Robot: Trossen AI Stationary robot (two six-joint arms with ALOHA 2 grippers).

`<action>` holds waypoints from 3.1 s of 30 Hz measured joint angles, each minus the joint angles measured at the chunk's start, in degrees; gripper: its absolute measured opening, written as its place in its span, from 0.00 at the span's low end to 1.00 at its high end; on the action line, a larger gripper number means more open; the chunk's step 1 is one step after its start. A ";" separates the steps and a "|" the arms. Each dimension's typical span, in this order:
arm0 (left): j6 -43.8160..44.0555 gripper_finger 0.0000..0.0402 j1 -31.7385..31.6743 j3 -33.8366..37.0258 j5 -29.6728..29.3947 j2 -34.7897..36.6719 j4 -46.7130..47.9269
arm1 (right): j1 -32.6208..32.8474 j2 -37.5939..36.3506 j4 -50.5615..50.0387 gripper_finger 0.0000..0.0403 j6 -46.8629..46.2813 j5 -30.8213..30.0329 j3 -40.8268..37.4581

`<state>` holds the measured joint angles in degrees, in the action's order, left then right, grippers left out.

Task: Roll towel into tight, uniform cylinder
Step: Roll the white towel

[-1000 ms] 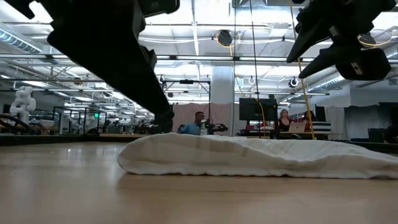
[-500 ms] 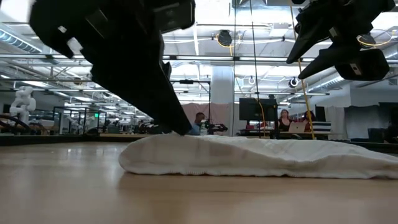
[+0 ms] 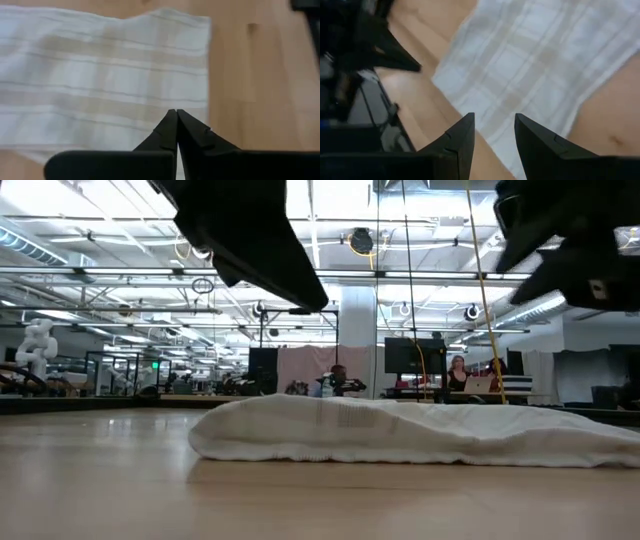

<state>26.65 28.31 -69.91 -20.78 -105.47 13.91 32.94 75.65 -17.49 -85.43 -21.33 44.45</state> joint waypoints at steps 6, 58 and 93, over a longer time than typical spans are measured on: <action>-5.13 0.18 0.85 0.09 6.40 -1.86 -3.06 | 4.01 4.05 3.80 0.32 -1.93 0.65 -0.02; 9.45 0.00 2.79 0.04 -6.12 -0.43 8.34 | 7.97 17.89 17.40 0.32 -26.28 4.58 0.00; 10.63 0.01 2.80 0.05 -6.05 -0.90 9.09 | 9.54 22.93 16.10 0.32 34.88 -1.12 1.75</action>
<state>37.28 31.11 -69.86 -26.83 -106.37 23.01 42.48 98.58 -1.39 -50.55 -22.45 46.19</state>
